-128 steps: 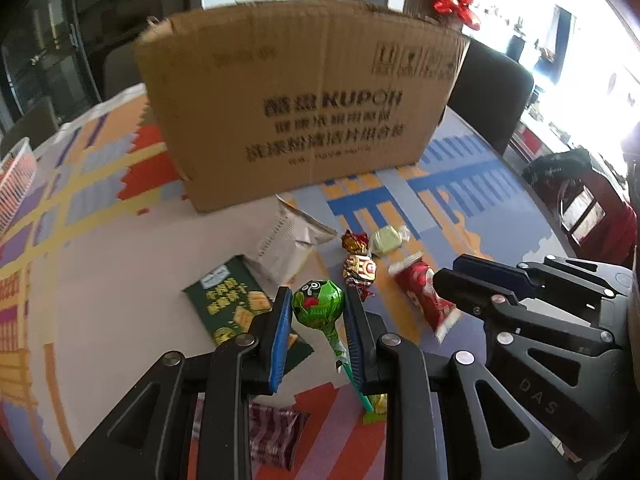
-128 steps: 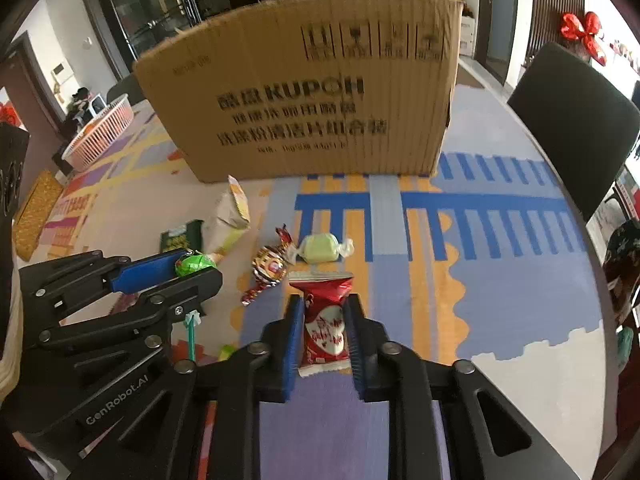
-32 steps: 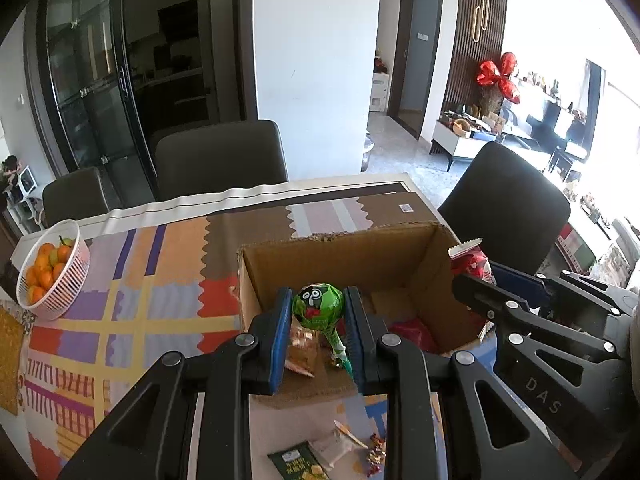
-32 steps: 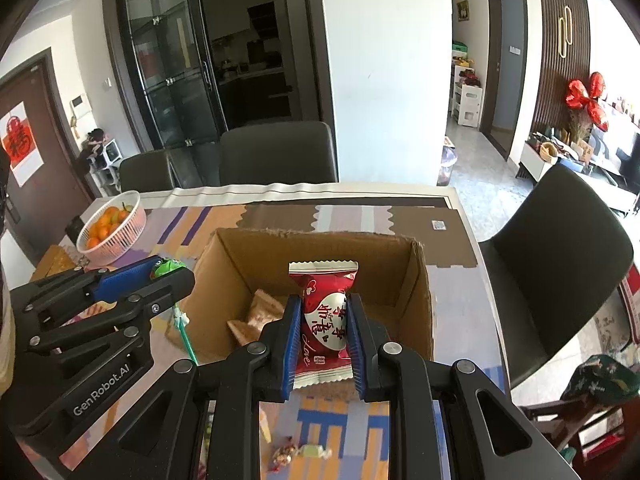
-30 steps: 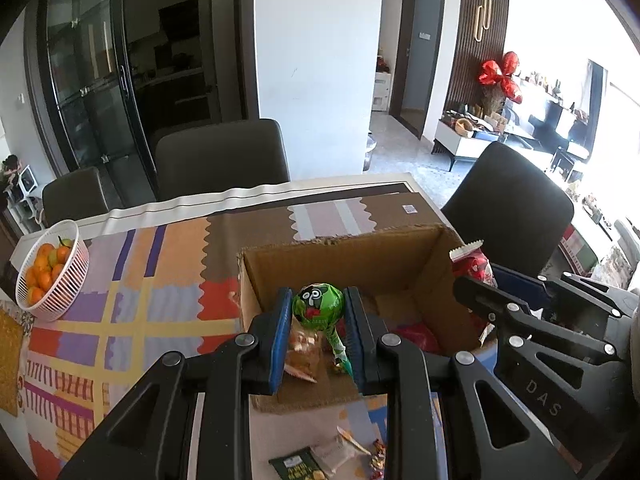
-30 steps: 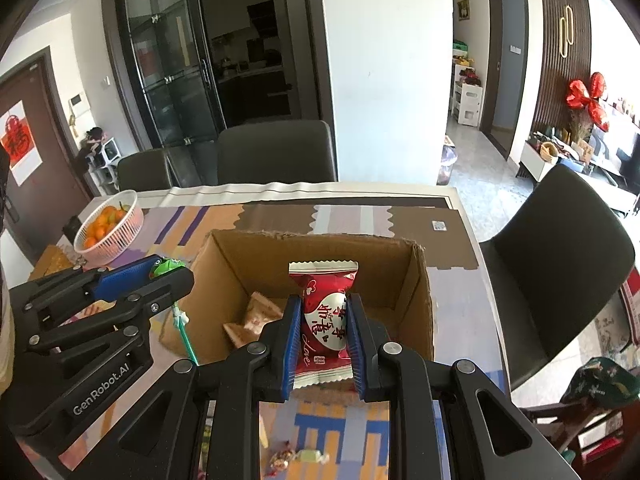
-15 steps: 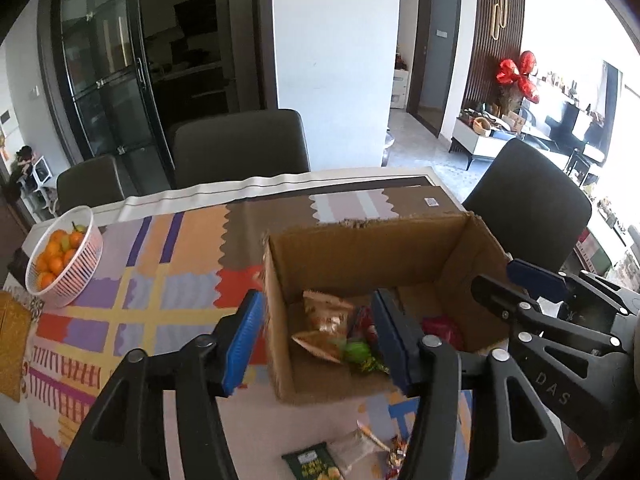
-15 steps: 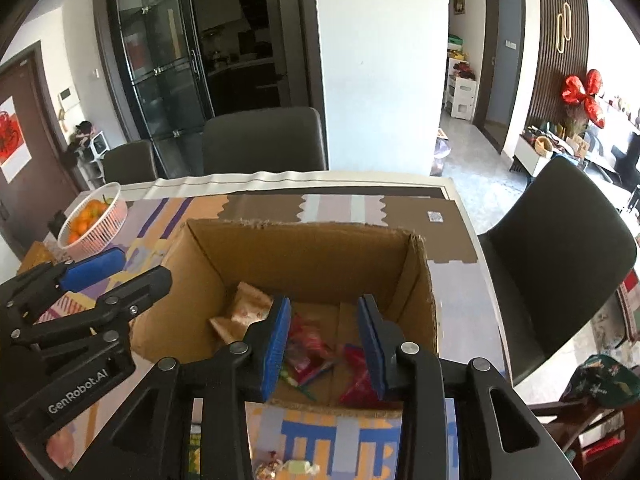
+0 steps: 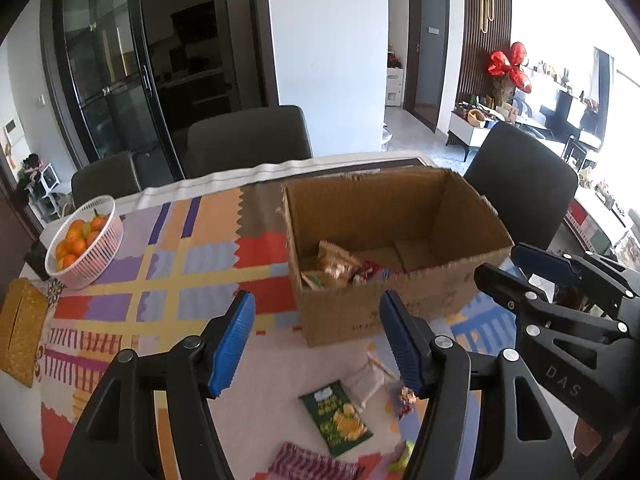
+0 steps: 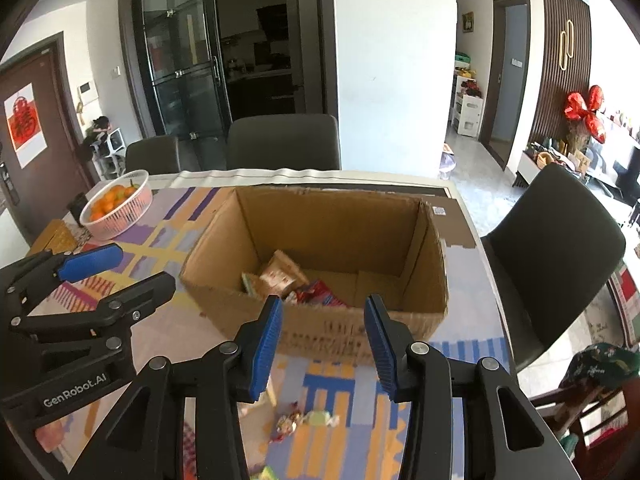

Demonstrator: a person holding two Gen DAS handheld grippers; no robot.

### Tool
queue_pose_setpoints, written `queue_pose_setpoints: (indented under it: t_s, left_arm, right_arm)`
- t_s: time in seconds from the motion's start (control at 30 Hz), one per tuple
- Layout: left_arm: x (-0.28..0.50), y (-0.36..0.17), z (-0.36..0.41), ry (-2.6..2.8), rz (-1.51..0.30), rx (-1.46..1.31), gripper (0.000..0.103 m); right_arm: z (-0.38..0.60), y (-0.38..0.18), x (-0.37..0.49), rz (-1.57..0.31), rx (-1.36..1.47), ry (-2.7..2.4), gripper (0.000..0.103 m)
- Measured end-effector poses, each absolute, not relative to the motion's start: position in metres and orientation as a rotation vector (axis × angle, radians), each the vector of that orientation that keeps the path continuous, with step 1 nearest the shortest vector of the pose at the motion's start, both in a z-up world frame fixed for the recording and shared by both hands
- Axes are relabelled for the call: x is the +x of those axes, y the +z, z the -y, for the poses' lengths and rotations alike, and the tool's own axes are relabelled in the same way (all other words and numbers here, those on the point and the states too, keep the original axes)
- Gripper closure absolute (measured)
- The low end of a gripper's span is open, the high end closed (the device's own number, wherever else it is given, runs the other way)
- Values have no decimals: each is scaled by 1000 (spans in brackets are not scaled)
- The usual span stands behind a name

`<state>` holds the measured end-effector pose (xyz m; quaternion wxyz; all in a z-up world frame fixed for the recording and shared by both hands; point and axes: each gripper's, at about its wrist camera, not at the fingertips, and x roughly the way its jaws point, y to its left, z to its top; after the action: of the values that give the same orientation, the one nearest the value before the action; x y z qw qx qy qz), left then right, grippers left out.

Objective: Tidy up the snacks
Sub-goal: 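Withdraw both grippers from the box back toward the snacks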

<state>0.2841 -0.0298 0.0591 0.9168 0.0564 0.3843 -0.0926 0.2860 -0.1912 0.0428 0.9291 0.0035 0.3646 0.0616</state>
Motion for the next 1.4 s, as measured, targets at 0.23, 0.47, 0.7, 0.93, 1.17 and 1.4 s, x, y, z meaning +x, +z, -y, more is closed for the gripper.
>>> queue_pose_setpoints:
  t_s: [0.23,0.47,0.7,0.93,1.17,1.4]
  left_arm:
    - [254,49,17,-183,-801,85,36]
    - [230,33,10,-179,-813,75,36]
    - [217,10,10,-190,-843,77,36]
    - [214,-21,12,-196,-883,89,36]
    - [214,-47,18,-218,-902,122,36]
    - [226,-72,18,-225,-948,80,36]
  right_arm:
    - [184,33,261,-765,14,134,60]
    - [177,17,238,-785,24,139,60]
    - [175,-7,225,-815,41,140,60]
    - [169,-32,216,-844,33,152,60]
    - [165,-57,214,-860,14,163,60]
    - [169,-80,222,-909,32,158,60]
